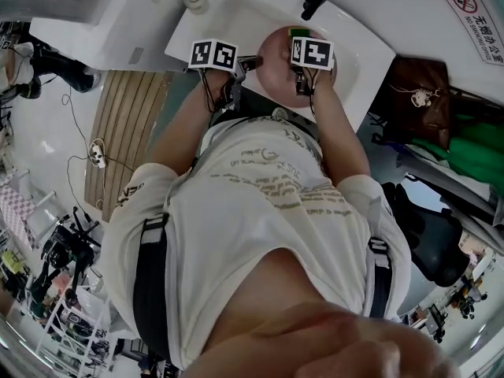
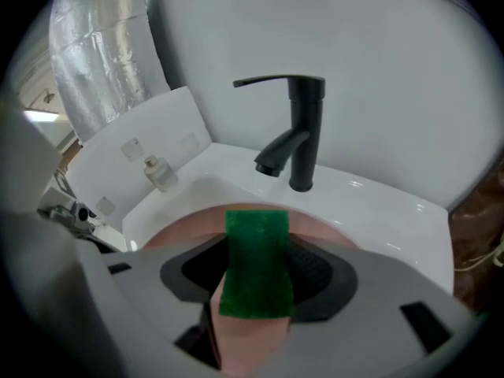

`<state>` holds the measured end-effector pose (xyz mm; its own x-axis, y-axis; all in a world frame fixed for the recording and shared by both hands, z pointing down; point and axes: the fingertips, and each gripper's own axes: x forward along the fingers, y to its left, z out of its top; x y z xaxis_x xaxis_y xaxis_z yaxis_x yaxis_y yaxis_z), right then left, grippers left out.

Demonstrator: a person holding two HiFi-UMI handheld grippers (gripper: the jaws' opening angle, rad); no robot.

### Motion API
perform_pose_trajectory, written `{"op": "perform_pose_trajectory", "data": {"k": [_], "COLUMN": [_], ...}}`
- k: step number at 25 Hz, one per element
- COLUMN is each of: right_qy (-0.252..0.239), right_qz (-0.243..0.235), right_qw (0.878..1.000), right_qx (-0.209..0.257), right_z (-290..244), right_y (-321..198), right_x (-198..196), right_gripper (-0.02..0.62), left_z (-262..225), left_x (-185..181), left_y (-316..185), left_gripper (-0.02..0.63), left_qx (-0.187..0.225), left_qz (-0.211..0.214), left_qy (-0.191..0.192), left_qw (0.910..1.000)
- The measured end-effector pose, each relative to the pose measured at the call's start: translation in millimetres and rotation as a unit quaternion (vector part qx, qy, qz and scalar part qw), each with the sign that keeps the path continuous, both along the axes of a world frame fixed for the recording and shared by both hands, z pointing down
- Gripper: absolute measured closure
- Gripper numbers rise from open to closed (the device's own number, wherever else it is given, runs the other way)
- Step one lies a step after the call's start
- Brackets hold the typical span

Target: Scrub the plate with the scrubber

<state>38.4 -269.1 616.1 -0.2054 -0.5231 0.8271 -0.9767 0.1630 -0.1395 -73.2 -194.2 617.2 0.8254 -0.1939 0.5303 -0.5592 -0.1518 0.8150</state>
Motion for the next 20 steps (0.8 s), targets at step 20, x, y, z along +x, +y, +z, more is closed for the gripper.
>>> {"op": "perform_pose_trajectory", "data": {"k": [20], "right_qy": [0.089], "right_qz": [-0.111], "right_qw": [0.989], "right_qx": [0.043], "right_z": [-11], "right_y": [10], "right_x": [-38], "right_gripper": [0.364], "left_z": [-6], "left_x": [-16], "left_y": [-1], "left_gripper": [0.541], "left_qx": [0.018], "left_qz": [-0.028], "left_qy": [0.017], "left_qw": [0.9993]}}
